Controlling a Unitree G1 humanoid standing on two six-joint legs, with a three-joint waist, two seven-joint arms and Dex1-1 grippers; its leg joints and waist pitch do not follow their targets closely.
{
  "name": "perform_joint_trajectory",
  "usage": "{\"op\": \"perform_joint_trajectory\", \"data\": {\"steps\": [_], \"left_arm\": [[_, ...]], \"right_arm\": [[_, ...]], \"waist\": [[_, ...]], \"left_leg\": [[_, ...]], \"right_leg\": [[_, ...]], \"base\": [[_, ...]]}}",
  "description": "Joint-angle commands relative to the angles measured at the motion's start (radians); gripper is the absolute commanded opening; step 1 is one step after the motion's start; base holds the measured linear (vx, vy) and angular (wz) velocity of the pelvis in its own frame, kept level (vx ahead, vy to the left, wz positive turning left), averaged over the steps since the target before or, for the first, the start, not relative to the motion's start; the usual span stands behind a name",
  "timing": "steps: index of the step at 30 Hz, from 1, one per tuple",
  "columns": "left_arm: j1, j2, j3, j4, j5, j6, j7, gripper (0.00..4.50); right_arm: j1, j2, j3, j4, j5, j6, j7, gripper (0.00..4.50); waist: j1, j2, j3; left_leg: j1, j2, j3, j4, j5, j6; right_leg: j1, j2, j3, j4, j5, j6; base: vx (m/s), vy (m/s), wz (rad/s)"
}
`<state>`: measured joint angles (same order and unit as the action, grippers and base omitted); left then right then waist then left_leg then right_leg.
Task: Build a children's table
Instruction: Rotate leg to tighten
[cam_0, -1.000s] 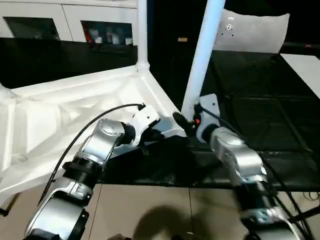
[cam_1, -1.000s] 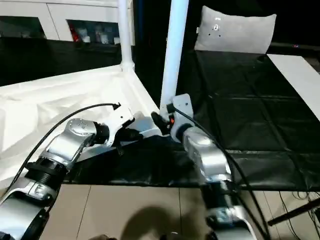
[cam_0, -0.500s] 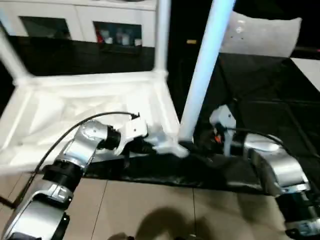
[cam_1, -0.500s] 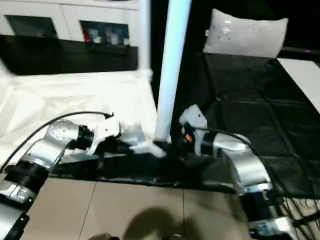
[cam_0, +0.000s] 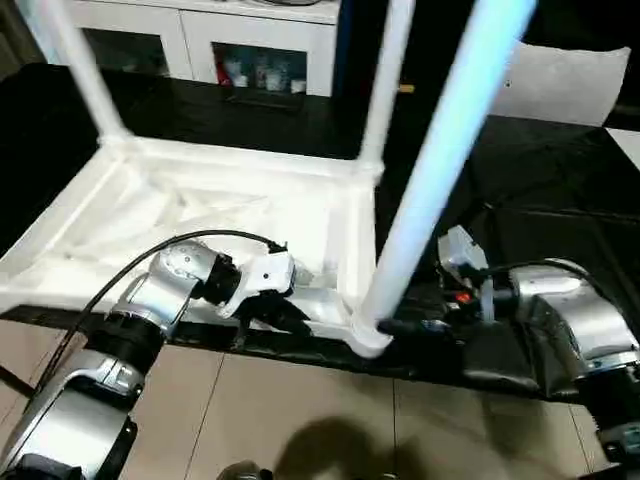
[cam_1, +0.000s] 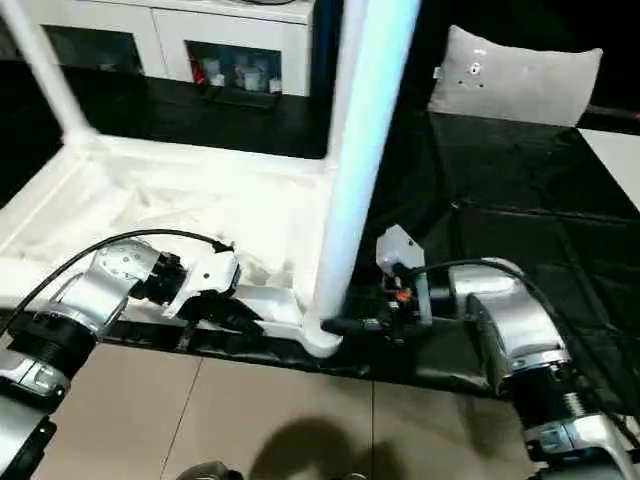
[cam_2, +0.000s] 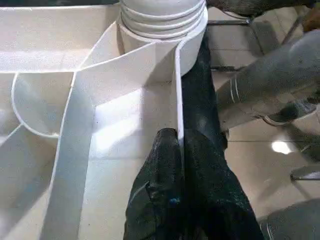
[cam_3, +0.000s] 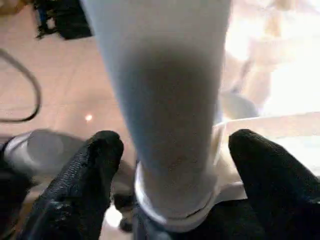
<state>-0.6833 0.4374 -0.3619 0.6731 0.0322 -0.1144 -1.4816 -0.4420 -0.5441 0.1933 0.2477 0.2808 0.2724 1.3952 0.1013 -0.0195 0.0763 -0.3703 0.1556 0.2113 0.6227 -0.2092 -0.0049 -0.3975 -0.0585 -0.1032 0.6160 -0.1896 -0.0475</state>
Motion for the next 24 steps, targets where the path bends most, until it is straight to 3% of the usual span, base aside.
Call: {"op": "perform_joint_trajectory", "data": {"steps": [1,12,16,24], "left_arm": [[-0.038,-0.011,-0.018,-0.014,-0.003,-0.024,-0.032,0.0],[-0.05,-0.019,-0.021,0.018,0.002,-0.056,-0.045,0.0],[-0.049,-0.024,-0.014,0.026,-0.002,-0.053,-0.035,0.0],[-0.033,-0.032,0.007,0.007,-0.029,-0.009,-0.023,0.0]], "right_arm": [[0.0,-0.013,0.013,-0.005,0.003,-0.003,0.024,3.53],[-0.023,0.014,0.032,0.067,-0.031,-0.068,0.014,2.52],[-0.012,0.02,0.035,0.045,-0.018,-0.054,0.021,2.09],[0.026,0.028,0.029,-0.003,0.016,-0.01,0.026,1.92]], "waist": [[-0.006,-0.007,-0.082],[-0.005,-0.007,-0.081],[-0.005,-0.006,-0.082],[-0.002,-0.005,-0.078]], "left_leg": [[0.016,0.098,-0.047,-0.068,-0.067,0.076],[0.016,0.097,-0.047,-0.068,-0.071,0.072],[0.017,0.099,-0.048,-0.069,-0.067,0.071],[0.017,0.1,-0.047,-0.07,-0.072,0.073]], "right_leg": [[0.056,-0.122,0.078,-0.07,-0.171,-0.191],[0.054,-0.123,0.077,-0.074,-0.189,-0.189],[0.055,-0.122,0.077,-0.071,-0.177,-0.192],[0.055,-0.123,0.079,-0.073,-0.183,-0.189]], "base": [[0.0,0.0,0.0],[0.0,0.0,0.0],[0.0,0.0,0.0],[0.0,0.0,0.0]]}}
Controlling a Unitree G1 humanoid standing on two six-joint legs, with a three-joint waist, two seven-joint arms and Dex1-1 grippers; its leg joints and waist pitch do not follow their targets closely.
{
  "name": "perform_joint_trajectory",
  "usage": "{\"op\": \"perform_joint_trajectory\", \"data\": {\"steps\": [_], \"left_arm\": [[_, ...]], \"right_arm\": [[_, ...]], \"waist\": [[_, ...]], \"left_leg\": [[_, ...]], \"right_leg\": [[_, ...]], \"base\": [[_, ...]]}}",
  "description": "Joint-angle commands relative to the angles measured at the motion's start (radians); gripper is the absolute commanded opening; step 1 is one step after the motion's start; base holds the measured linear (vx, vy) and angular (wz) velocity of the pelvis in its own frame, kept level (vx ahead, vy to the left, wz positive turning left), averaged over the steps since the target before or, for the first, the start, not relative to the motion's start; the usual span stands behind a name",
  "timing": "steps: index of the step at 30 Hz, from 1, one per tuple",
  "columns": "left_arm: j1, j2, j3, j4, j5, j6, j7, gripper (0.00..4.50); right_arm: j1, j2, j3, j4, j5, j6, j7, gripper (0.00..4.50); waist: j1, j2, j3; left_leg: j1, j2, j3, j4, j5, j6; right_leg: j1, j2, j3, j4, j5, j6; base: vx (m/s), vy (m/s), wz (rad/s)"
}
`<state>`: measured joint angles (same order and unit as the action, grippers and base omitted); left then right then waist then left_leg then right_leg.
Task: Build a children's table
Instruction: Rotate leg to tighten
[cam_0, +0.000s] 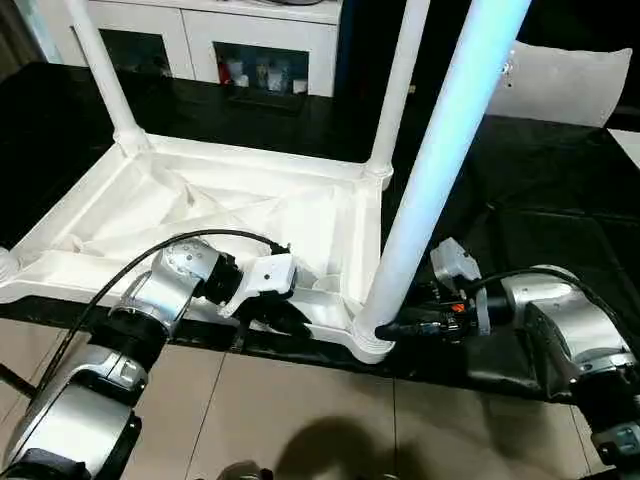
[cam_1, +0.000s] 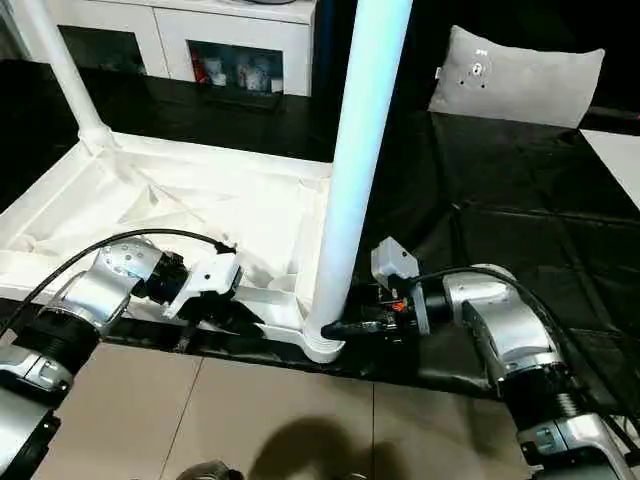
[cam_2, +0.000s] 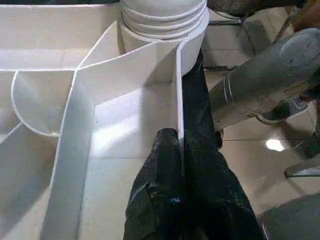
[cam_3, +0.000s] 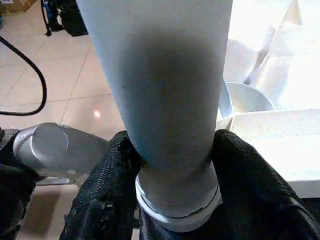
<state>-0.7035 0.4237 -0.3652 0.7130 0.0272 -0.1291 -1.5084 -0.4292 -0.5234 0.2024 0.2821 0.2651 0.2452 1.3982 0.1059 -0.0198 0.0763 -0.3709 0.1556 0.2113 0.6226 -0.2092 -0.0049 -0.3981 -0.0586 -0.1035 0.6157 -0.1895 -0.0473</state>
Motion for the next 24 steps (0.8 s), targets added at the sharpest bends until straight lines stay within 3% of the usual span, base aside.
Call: {"op": "perform_joint_trajectory", "data": {"steps": [1,4,7,11,12,14,18,21,22,23,24], "left_arm": [[-0.005,-0.021,0.02,-0.052,-0.036,0.036,0.012,0.0],[0.003,-0.029,0.037,-0.082,-0.045,0.097,0.049,0.0],[0.0,-0.056,0.069,-0.103,-0.055,0.178,0.133,0.0],[-0.005,-0.11,0.087,-0.139,-0.047,0.291,0.249,0.0],[-0.004,-0.132,0.084,-0.154,-0.04,0.33,0.281,0.0],[-0.012,-0.163,0.09,-0.154,-0.033,0.365,0.337,0.0],[-0.043,-0.227,0.114,-0.132,-0.018,0.426,0.459,0.0],[-0.075,-0.295,0.146,-0.116,-0.013,0.483,0.588,0.0],[-0.084,-0.314,0.156,-0.115,-0.009,0.494,0.631,0.0],[-0.088,-0.325,0.161,-0.116,-0.005,0.502,0.658,0.0],[-0.089,-0.334,0.161,-0.121,0.0,0.509,0.68,0.0]], "right_arm": [[0.027,0.01,0.013,-0.058,0.048,0.039,0.014,1.92],[0.051,0.02,-0.002,-0.103,0.076,0.089,-0.021,1.92],[0.077,0.069,-0.032,-0.148,0.081,0.145,-0.142,1.92],[0.089,0.183,-0.061,-0.187,0.027,0.214,-0.38,1.91],[0.084,0.244,-0.067,-0.188,0.004,0.244,-0.484,1.91],[0.076,0.294,-0.071,-0.184,-0.019,0.265,-0.572,1.91],[0.047,0.386,-0.059,-0.145,-0.084,0.26,-0.728,1.91],[-0.024,0.514,-0.101,-0.044,-0.14,0.268,-0.969,1.91],[-0.049,0.551,-0.122,-0.01,-0.14,0.257,-1.016,1.91],[-0.064,0.575,-0.138,0.01,-0.135,0.251,-1.04,1.91],[-0.078,0.597,-0.157,0.028,-0.123,0.251,-1.065,2.25]], "waist": [[-0.006,-0.003,-0.079],[-0.005,-0.001,-0.077],[-0.008,0.001,-0.073],[-0.03,-0.004,-0.066],[-0.046,-0.004,-0.067],[-0.067,-0.004,-0.066],[-0.08,-0.002,-0.065],[-0.092,0.006,-0.066],[-0.097,0.005,-0.066],[-0.102,0.007,-0.068],[-0.098,0.007,-0.071]], "left_leg": [[0.018,0.1,-0.048,-0.07,-0.069,0.074],[0.019,0.103,-0.049,-0.072,-0.07,0.072],[0.021,0.102,-0.05,-0.074,-0.095,0.054],[0.016,0.095,-0.057,-0.079,-0.127,0.017],[0.017,0.092,-0.058,-0.078,-0.128,0.013],[0.013,0.089,-0.058,-0.078,-0.128,0.015],[0.013,0.083,-0.055,-0.074,-0.121,0.033],[0.018,0.087,-0.058,-0.075,-0.125,0.015],[0.017,0.086,-0.059,-0.076,-0.128,0.012],[0.013,0.089,-0.059,-0.076,-0.112,0.019],[0.016,0.086,-0.055,-0.073,-0.097,0.031]], "right_leg": [[0.055,-0.123,0.078,-0.071,-0.175,-0.191],[0.053,-0.123,0.079,-0.071,-0.163,-0.2],[0.052,-0.124,0.079,-0.078,-0.208,-0.196],[0.054,-0.125,0.077,-0.091,-0.315,-0.166],[0.054,-0.125,0.077,-0.095,-0.322,-0.16],[0.051,-0.123,0.077,-0.095,-0.308,-0.171],[0.052,-0.119,0.078,-0.1,-0.304,-0.169],[0.046,-0.118,0.078,-0.097,-0.303,-0.184],[0.05,-0.118,0.077,-0.099,-0.289,-0.189],[0.052,-0.12,0.081,-0.09,-0.236,-0.203],[0.053,-0.119,0.082,-0.09,-0.202,-0.204]], "base": [[0.0,0.0,0.0],[0.0,0.0,0.0],[0.0,0.0,0.0],[0.0,0.0,0.0],[0.0,0.0,0.0],[0.0,0.0,0.0],[0.0,0.0,0.0],[0.0,0.0,0.0],[0.0,0.0,0.0],[0.0,0.0,0.0],[0.0,0.0,0.0]]}}
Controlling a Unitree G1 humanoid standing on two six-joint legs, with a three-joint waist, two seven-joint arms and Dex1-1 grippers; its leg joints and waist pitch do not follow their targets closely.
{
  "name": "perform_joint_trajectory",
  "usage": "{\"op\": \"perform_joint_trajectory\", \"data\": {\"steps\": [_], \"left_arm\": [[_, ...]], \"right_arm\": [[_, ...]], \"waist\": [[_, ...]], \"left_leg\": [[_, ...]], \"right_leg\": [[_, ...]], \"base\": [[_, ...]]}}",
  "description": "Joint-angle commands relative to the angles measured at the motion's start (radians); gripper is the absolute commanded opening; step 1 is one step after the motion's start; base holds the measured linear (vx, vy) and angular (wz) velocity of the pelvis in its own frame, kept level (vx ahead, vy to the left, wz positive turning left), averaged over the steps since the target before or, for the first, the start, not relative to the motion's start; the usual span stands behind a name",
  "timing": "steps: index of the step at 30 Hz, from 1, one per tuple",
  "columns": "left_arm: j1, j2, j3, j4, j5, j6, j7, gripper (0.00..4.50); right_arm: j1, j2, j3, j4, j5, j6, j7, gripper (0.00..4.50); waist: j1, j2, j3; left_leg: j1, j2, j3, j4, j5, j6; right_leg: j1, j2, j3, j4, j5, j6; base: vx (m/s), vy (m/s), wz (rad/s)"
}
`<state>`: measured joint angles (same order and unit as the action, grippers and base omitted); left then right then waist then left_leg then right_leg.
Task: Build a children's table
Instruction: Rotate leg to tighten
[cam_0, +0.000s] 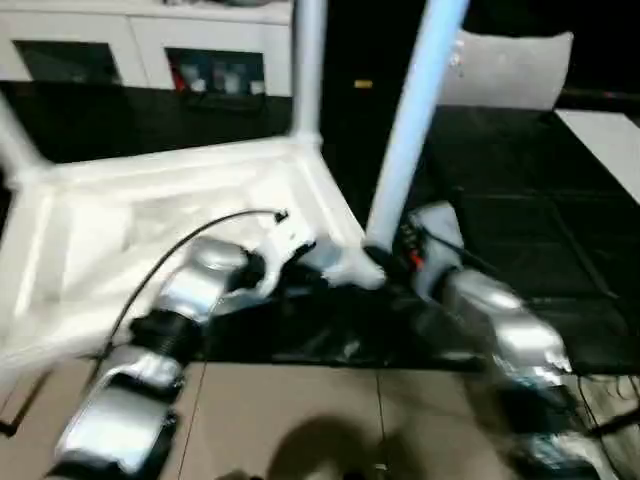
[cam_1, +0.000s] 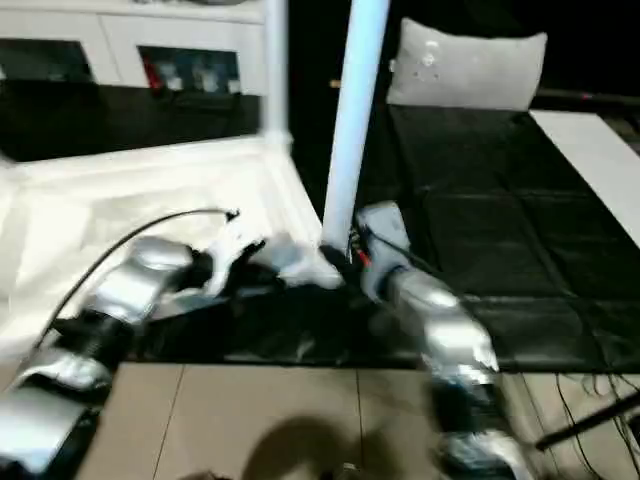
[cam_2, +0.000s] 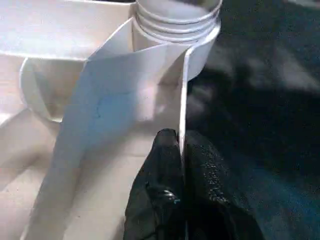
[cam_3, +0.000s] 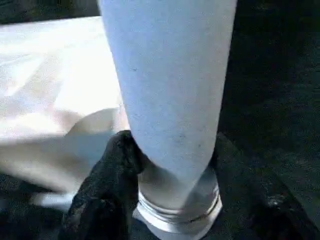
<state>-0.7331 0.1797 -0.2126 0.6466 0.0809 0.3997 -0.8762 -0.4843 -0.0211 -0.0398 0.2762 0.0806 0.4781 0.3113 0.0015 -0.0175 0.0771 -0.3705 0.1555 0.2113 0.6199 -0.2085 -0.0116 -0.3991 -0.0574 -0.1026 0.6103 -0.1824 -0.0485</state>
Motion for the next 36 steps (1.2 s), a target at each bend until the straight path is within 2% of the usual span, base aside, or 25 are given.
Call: {"op": "perform_joint_trajectory", "data": {"steps": [1,2,4,7,11,14,18,19,20,21,22,24,27,28,29,31,33,36], "left_arm": [[-0.059,-0.091,0.007,-0.056,-0.052,-0.019,0.052,0.0],[-0.057,-0.097,0.003,-0.061,-0.044,-0.024,0.068,0.0],[-0.052,-0.1,0.0,-0.067,-0.044,-0.028,0.063,0.0],[-0.039,-0.087,-0.001,-0.079,-0.035,-0.031,0.054,0.0],[-0.025,-0.054,0.0,-0.079,-0.029,-0.042,0.044,0.0],[-0.018,-0.016,-0.005,-0.073,-0.033,-0.059,0.006,0.0],[-0.003,0.06,-0.039,-0.06,-0.02,-0.141,-0.113,0.0],[0.006,0.095,-0.057,-0.058,-0.017,-0.175,-0.177,0.0],[0.006,0.095,-0.057,-0.058,-0.017,-0.175,-0.177,0.0],[0.01,0.108,-0.062,-0.058,-0.017,-0.179,-0.2,0.0],[0.019,0.135,-0.073,-0.058,-0.019,-0.238,-0.255,0.0],[0.022,0.142,-0.076,-0.059,-0.022,-0.254,-0.275,0.0],[0.032,0.17,-0.101,-0.065,-0.031,-0.305,-0.347,0.0],[0.038,0.204,-0.137,-0.061,-0.028,-0.382,-0.432,0.0],[0.039,0.209,-0.142,-0.06,-0.028,-0.397,-0.447,0.0],[0.038,0.22,-0.151,-0.058,-0.033,-0.429,-0.489,0.0],[0.031,0.234,-0.16,-0.057,-0.044,-0.46,-0.549,0.0],[0.022,0.24,-0.165,-0.052,-0.047,-0.484,-0.583,0.0]], "right_arm": [[-0.026,0.099,0.082,0.038,0.063,0.017,0.016,2.46],[-0.04,0.11,0.071,0.057,0.053,-0.004,-0.019,2.59],[-0.047,0.109,0.064,0.067,0.038,-0.027,-0.045,2.68],[-0.041,0.093,0.044,0.057,0.028,-0.046,-0.037,2.94],[0.003,0.014,0.079,-0.003,-0.012,-0.049,0.028,3.27],[0.045,-0.06,0.065,-0.067,0.008,-0.012,0.081,3.53],[0.083,-0.197,0.054,-0.121,0.041,-0.03,0.235,3.9],[0.091,-0.259,0.053,-0.135,0.062,-0.046,0.325,3.94],[0.091,-0.259,0.053,-0.135,0.062,-0.046,0.325,3.94],[0.095,-0.283,0.054,-0.143,0.075,-0.05,0.366,4.24],[0.101,-0.348,0.066,-0.145,0.075,-0.08,0.454,4.24],[0.104,-0.371,0.071,-0.145,0.075,-0.09,0.485,4.32],[0.113,-0.431,0.083,-0.147,0.097,-0.108,0.587,4.32],[0.123,-0.492,0.098,-0.147,0.138,-0.145,0.725,4.32],[0.124,-0.501,0.102,-0.145,0.144,-0.152,0.747,4.32],[0.124,-0.52,0.111,-0.138,0.161,-0.174,0.811,4.32],[0.113,-0.535,0.123,-0.122,0.196,-0.18,0.909,4.32],[0.099,-0.543,0.141,-0.102,0.197,-0.201,0.962,4.32]], "waist": [[0.005,0.004,-0.072],[0.008,0.006,-0.073],[0.008,0.006,-0.073],[0.01,0.009,-0.074],[0.012,0.007,-0.073],[0.017,0.007,-0.071],[0.022,0.003,-0.07],[0.025,0.007,-0.069],[0.025,0.007,-0.069],[0.025,0.006,-0.069],[0.027,0.007,-0.069],[0.032,0.008,-0.068],[0.043,0.007,-0.072],[0.05,0.008,-0.073],[0.06,0.006,-0.075],[0.066,0.006,-0.076],[0.073,0.004,-0.074],[0.084,0.003,-0.074]], "left_leg": [[0.012,0.086,-0.055,-0.071,-0.083,0.046],[0.013,0.089,-0.055,-0.072,-0.057,0.059],[0.012,0.088,-0.053,-0.072,-0.052,0.074],[0.013,0.09,-0.054,-0.072,-0.055,0.081],[0.012,0.088,-0.052,-0.071,-0.066,0.08],[0.013,0.089,-0.052,-0.071,-0.074,0.087],[0.01,0.085,-0.052,-0.069,-0.089,0.091],[0.009,0.085,-0.053,-0.069,-0.088,0.094],[0.009,0.085,-0.053,-0.069,-0.088,0.094],[0.01,0.088,-0.052,-0.069,-0.089,0.095],[0.013,0.088,-0.051,-0.069,-0.095,0.094],[0.015,0.089,-0.051,-0.069,-0.107,0.093],[0.017,0.093,-0.051,-0.069,-0.092,0.095],[0.016,0.093,-0.051,-0.068,-0.086,0.104],[0.015,0.098,-0.049,-0.067,-0.076,0.111],[0.016,0.099,-0.048,-0.068,-0.074,0.112],[0.014,0.099,-0.047,-0.068,-0.087,0.111],[0.018,0.101,-0.046,-0.069,-0.092,0.094]], "right_leg": [[0.057,-0.12,0.082,-0.079,-0.179,-0.209],[0.056,-0.119,0.081,-0.074,-0.132,-0.217],[0.057,-0.12,0.082,-0.072,-0.098,-0.226],[0.061,-0.12,0.081,-0.07,-0.09,-0.231],[0.065,-0.121,0.082,-0.072,-0.102,-0.224],[0.065,-0.121,0.083,-0.076,-0.119,-0.214],[0.066,-0.122,0.083,-0.083,-0.18,-0.194],[0.066,-0.12,0.081,-0.083,-0.191,-0.188],[0.066,-0.12,0.081,-0.083,-0.191,-0.188],[0.063,-0.12,0.082,-0.081,-0.189,-0.186],[0.061,-0.119,0.081,-0.083,-0.199,-0.187],[0.059,-0.12,0.082,-0.086,-0.221,-0.183],[0.058,-0.12,0.081,-0.08,-0.191,-0.196],[0.06,-0.12,0.08,-0.077,-0.168,-0.202],[0.061,-0.123,0.082,-0.071,-0.143,-0.202],[0.057,-0.121,0.079,-0.068,-0.131,-0.21],[0.058,-0.125,0.079,-0.072,-0.16,-0.209],[0.054,-0.123,0.078,-0.076,-0.205,-0.201]], "base": [[0.0,0.0,0.0],[0.0,0.0,0.0],[0.0,0.0,0.0],[0.0,0.0,0.0],[0.0,0.0,0.0],[0.0,0.0,0.0],[0.0,0.0,0.0],[0.0,0.0,0.0],[0.0,0.0,0.0],[0.0,0.0,0.0],[0.0,0.0,0.0],[0.0,0.0,0.0],[0.0,0.0,0.0],[0.0,0.0,0.0],[0.0,0.0,0.0],[0.0,0.0,0.0],[0.0,0.0,0.0],[0.0,0.0,0.0]]}}
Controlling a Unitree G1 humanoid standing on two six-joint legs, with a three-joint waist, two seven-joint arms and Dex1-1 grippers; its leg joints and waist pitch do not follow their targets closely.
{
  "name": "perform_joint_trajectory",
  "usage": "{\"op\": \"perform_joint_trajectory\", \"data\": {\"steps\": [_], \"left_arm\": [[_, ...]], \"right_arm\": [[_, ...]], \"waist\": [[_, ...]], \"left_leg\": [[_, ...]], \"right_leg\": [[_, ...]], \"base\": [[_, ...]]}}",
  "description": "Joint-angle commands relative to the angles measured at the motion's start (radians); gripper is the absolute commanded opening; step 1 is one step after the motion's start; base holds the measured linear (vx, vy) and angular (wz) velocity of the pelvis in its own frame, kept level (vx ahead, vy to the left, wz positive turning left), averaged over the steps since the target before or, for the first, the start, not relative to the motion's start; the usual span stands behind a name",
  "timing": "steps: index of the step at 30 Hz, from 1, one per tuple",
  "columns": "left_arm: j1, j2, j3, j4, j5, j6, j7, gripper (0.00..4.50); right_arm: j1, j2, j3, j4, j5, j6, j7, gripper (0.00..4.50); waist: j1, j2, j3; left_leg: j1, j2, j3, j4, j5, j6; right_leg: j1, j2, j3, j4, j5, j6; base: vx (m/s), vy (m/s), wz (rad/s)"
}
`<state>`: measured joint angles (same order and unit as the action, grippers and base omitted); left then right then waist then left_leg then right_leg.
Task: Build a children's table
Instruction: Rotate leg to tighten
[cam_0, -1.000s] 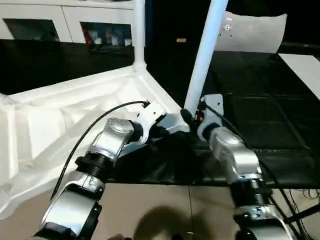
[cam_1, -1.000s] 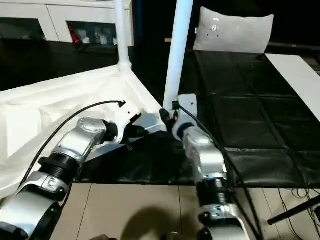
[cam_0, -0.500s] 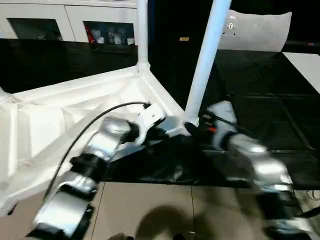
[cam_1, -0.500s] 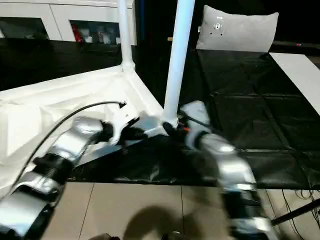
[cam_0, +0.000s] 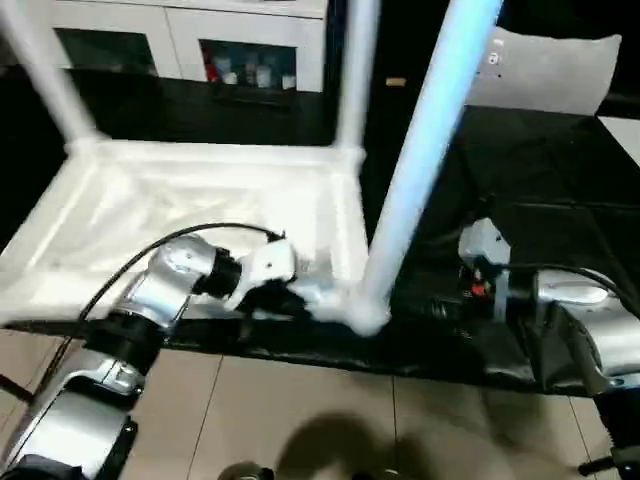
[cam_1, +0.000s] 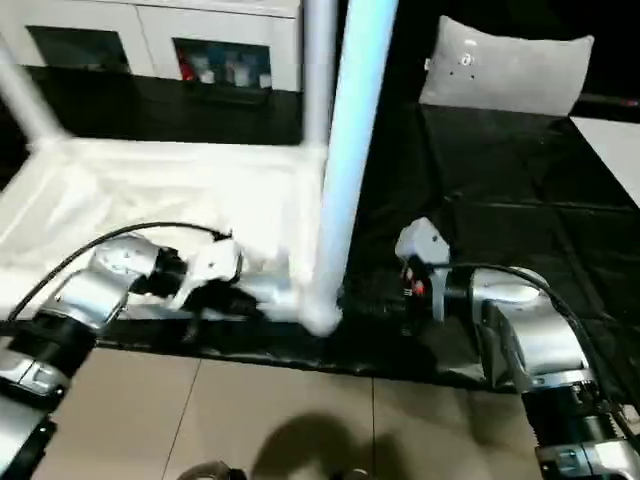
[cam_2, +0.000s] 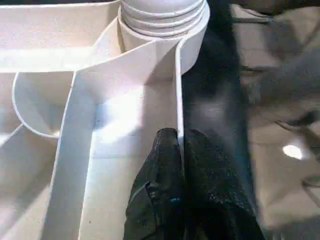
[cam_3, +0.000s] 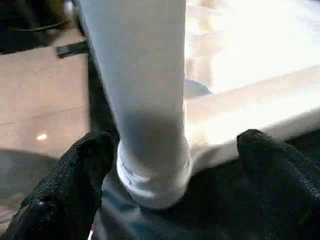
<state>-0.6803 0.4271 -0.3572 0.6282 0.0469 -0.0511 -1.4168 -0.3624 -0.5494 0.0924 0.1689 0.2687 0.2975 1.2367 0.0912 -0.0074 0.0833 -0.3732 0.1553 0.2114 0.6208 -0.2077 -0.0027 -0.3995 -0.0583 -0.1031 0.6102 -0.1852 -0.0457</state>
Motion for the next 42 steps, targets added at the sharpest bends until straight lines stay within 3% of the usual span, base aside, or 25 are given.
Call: {"op": "perform_joint_trajectory", "data": {"steps": [1,5,13,16,17,23,28,34,38,40,41,42], "left_arm": [[-0.033,-0.006,-0.022,-0.032,-0.014,-0.042,-0.053,0.0],[-0.048,0.004,-0.041,-0.029,-0.02,-0.074,-0.112,0.0],[-0.075,-0.001,-0.065,0.0,-0.013,-0.135,-0.18,0.0],[-0.082,-0.005,-0.068,0.006,-0.01,-0.142,-0.187,0.0],[-0.084,-0.005,-0.069,0.008,-0.009,-0.145,-0.188,0.0],[-0.092,-0.009,-0.073,0.026,-0.009,-0.158,-0.193,0.0],[-0.091,-0.009,-0.072,0.04,-0.008,-0.165,-0.192,0.0],[-0.078,-0.008,-0.058,0.042,-0.022,-0.131,-0.191,0.0],[-0.062,-0.024,-0.028,0.02,-0.04,-0.042,-0.132,0.0],[-0.059,-0.033,-0.018,0.016,-0.036,-0.018,-0.091,0.0],[-0.056,-0.066,0.004,-0.004,-0.052,0.06,-0.033,0.0],[-0.056,-0.071,0.008,-0.007,-0.054,0.071,-0.024,0.0]], "right_arm": [[-0.027,-0.017,0.016,0.013,0.005,-0.031,0.05,4.17],[-0.059,-0.012,0.051,0.056,0.02,-0.061,0.133,3.96],[-0.108,0.003,0.116,0.138,0.007,-0.121,0.268,3.19],[-0.123,0.006,0.127,0.163,0.002,-0.142,0.293,3.1],[-0.126,0.007,0.129,0.168,0.001,-0.148,0.299,2.81],[-0.137,0.014,0.137,0.19,0.003,-0.165,0.316,2.41],[-0.126,0.013,0.141,0.176,0.016,-0.146,0.33,2.01],[-0.09,0.006,0.124,0.124,0.062,-0.071,0.337,1.91],[-0.041,0.015,0.096,0.055,0.101,0.01,0.271,1.91],[-0.027,0.032,0.085,0.037,0.098,0.038,0.213,1.91],[-0.019,0.075,0.069,0.04,0.064,0.052,0.095,1.91],[-0.019,0.083,0.066,0.042,0.057,0.055,0.072,1.91]], "waist": [[-0.003,-0.007,-0.081],[-0.001,-0.009,-0.081],[0.012,-0.01,-0.089],[0.016,-0.01,-0.09],[0.015,-0.01,-0.089],[0.016,-0.008,-0.089],[0.015,-0.005,-0.088],[0.017,-0.006,-0.086],[0.019,-0.006,-0.084],[0.019,-0.006,-0.081],[0.014,-0.006,-0.079],[0.014,-0.007,-0.079]], "left_leg": [[0.02,0.101,-0.047,-0.07,-0.093,0.077],[0.019,0.098,-0.047,-0.069,-0.097,0.071],[0.018,0.101,-0.047,-0.066,-0.06,0.084],[0.017,0.1,-0.046,-0.065,-0.058,0.085],[0.017,0.1,-0.046,-0.066,-0.062,0.084],[0.017,0.1,-0.048,-0.066,-0.067,0.082],[0.018,0.101,-0.048,-0.067,-0.063,0.084],[0.02,0.102,-0.049,-0.068,-0.069,0.084],[0.021,0.103,-0.048,-0.07,-0.075,0.076],[0.02,0.101,-0.049,-0.071,-0.095,0.062],[0.02,0.1,-0.05,-0.072,-0.105,0.049],[0.021,0.099,-0.05,-0.072,-0.109,0.042]], "right_leg": [[0.054,-0.124,0.079,-0.073,-0.206,-0.203],[0.055,-0.126,0.079,-0.076,-0.226,-0.196],[0.054,-0.125,0.077,-0.064,-0.164,-0.206],[0.056,-0.126,0.077,-0.063,-0.163,-0.208],[0.055,-0.125,0.076,-0.065,-0.171,-0.206],[0.056,-0.124,0.075,-0.066,-0.181,-0.204],[0.055,-0.124,0.076,-0.063,-0.16,-0.21],[0.055,-0.124,0.077,-0.065,-0.163,-0.209],[0.056,-0.124,0.077,-0.067,-0.172,-0.211],[0.056,-0.126,0.078,-0.075,-0.219,-0.198],[0.056,-0.128,0.077,-0.078,-0.253,-0.192],[0.055,-0.127,0.076,-0.08,-0.268,-0.187]], "base": [[0.0,0.0,0.0],[0.0,0.0,0.0],[0.0,0.0,0.0],[0.0,0.0,0.0],[0.0,0.0,0.0],[0.0,0.0,0.0],[0.0,0.0,0.0],[0.0,0.0,0.0],[0.0,0.0,0.0],[0.0,0.0,0.0],[0.0,0.0,0.0],[0.0,0.0,0.0]]}}
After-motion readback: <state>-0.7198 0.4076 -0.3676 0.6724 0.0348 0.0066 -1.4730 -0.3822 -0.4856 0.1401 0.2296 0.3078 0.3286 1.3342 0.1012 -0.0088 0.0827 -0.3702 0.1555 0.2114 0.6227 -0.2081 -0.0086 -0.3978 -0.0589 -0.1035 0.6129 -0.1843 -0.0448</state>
